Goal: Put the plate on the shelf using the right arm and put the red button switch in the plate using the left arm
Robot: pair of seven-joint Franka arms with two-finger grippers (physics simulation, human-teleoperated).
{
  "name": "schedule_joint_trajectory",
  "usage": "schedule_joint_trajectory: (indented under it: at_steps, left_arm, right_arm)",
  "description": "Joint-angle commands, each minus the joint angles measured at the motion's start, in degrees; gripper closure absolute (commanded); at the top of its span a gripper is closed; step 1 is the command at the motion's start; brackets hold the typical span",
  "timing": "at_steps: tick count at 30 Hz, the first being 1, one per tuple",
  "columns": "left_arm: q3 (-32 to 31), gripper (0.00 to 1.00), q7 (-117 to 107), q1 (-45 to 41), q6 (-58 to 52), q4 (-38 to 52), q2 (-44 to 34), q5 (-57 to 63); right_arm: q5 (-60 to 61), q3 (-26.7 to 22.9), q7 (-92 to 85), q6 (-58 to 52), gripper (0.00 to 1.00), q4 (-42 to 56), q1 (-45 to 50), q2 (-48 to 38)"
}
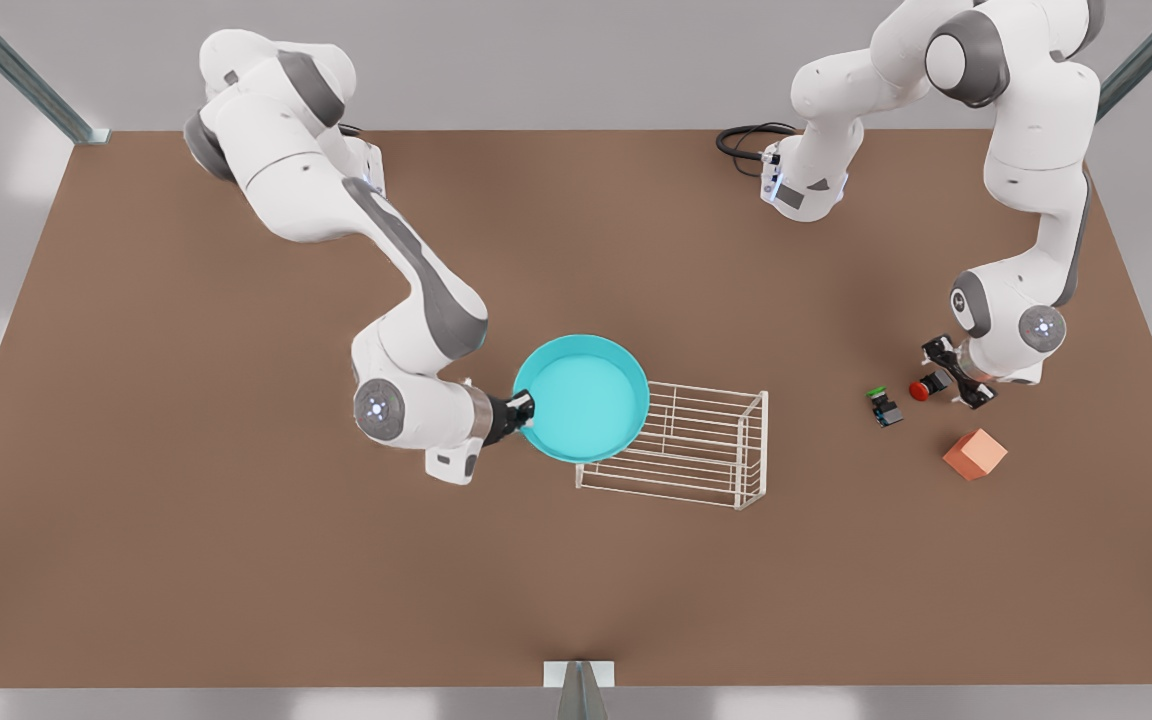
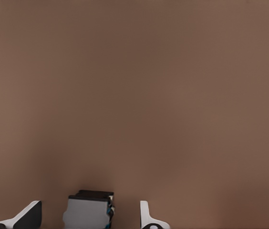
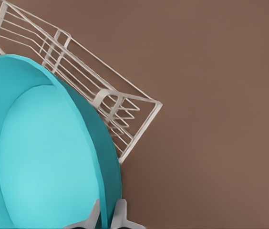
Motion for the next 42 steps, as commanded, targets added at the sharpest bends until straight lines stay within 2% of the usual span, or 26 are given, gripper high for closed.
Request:
schedule_joint_trajectory:
  at_steps: [1, 4, 6, 7, 8, 9, 12, 15, 17, 20, 21, 22, 24, 26, 28, 30, 31, 32, 33, 38, 42]
  left_arm:
    - [0.0, 0.0, -4.8, 0.0, -0.8, 0.1, 0.0, 0.0]
    - [0.0, 0.0, -4.9, 0.0, -0.8, 0.4, 0.4, -0.1]
    - [0.0, 0.01, -5.1, 0.0, -0.8, 0.4, 0.4, -0.1]
    - [0.0, 0.33, -5.0, 0.0, -0.8, 0.4, 0.4, -0.1]
    - [0.0, 0.48, -5.2, 0.0, -0.8, 0.5, 0.4, -0.1]
    - [0.0, 0.56, -5.4, 0.0, -0.8, 0.6, 0.4, -0.1]
    - [0.0, 0.61, -5.5, 0.1, -0.8, 0.5, 0.4, -0.1]
    - [0.0, 0.61, -4.8, 0.1, -6.2, 2.6, -0.6, -0.1]
    - [0.0, 0.6, -3.5, 0.1, -8.3, 3.6, -1.7, -0.1]
    - [-0.9, 0.6, -2.6, -0.3, -14.5, 6.4, -4.2, -0.2]
    - [-2.8, 0.6, -2.7, -0.3, -19.6, 8.4, -5.7, -0.5]
    - [-5.1, 0.6, -3.1, -0.3, -20.8, 9.4, -6.7, -0.8]
    - [-8.7, 0.6, -3.5, -0.3, -23.3, 10.9, -8.4, -1.2]
    - [-12.6, 0.6, -5.1, -0.3, -28.9, 15.1, -8.4, -3.1]
    - [-17.1, 0.6, -10.1, -0.3, -33.6, 19.4, -8.3, -3.1]
    - [-23.8, 0.6, -16.7, -0.3, -39.4, 25.4, -8.3, -4.5]
    - [-26.8, 0.6, -20.1, -0.3, -41.1, 26.9, -8.2, -4.5]
    - [-30.6, 0.6, -24.6, -0.3, -41.6, 27.8, -8.2, -4.4]
    - [-33.7, 0.6, -28.3, -0.4, -41.6, 27.8, -8.0, -4.0]
    - [-35.2, 0.6, -38.3, -9.5, -41.6, 34.5, -5.8, -3.4]
    - [-35.2, 0.6, -40.5, -16.0, -38.6, 42.7, 1.9, -0.3]
  right_arm:
    - [-0.6, -0.6, 30.2, 3.9, 0.85, 0.8, 2.5, 0.9]
    - [-0.6, -1.0, 32.9, 4.6, 0.85, 1.9, 4.7, 1.3]
    - [-0.6, -3.3, 35.3, 4.6, 0.85, 5.0, 7.3, 3.2]
    - [-0.5, -3.3, 37.3, 5.9, 0.85, 5.7, 8.1, 3.5]
    - [-0.6, -3.7, 38.3, 6.7, 0.85, 5.8, 9.3, 3.9]
    - [-0.5, -3.9, 39.5, 8.2, 0.85, 5.9, 9.7, 4.2]
    - [-0.5, -3.8, 44.1, 11.9, 0.85, 5.9, 12.5, 4.9]
    - [-0.5, -3.8, 46.3, 14.3, 0.85, 5.9, 14.2, 5.2]
    - [-0.5, -6.2, 47.0, 17.6, 0.85, 5.9, 16.3, 6.2]
    - [-0.5, -6.1, 47.0, 17.9, 0.83, 5.9, 16.3, 6.2]
    - [-0.5, -6.7, 47.0, 17.9, 0.18, 5.9, 16.3, 6.0]
    - [-0.4, -7.1, 46.9, 17.7, 0.0, 5.9, 16.2, 5.7]
    - [-0.9, -6.9, 46.0, 12.1, 0.0, 5.9, 12.6, 1.0]
    - [-1.5, -6.9, 37.3, -5.4, 0.0, 5.8, 0.3, -11.5]
    - [-18.4, -6.6, 16.4, -14.0, 0.0, 5.7, -8.9, -15.3]
    - [-19.3, -6.3, 0.6, -21.9, 0.0, 4.9, -21.1, -15.8]
    - [-21.7, -6.2, 1.4, -21.5, 0.0, 1.1, -21.3, -16.8]
    - [-21.6, -6.2, 1.3, -10.4, 0.0, -16.0, -22.8, -25.5]
    - [-21.9, -6.2, 1.3, -9.0, 0.0, -18.0, -24.7, -26.6]
    - [-22.0, -6.2, 1.6, -10.4, 0.0, -18.0, -25.0, -26.6]
    - [-22.0, -6.2, 1.5, -10.3, 0.0, -18.0, -25.0, -26.6]
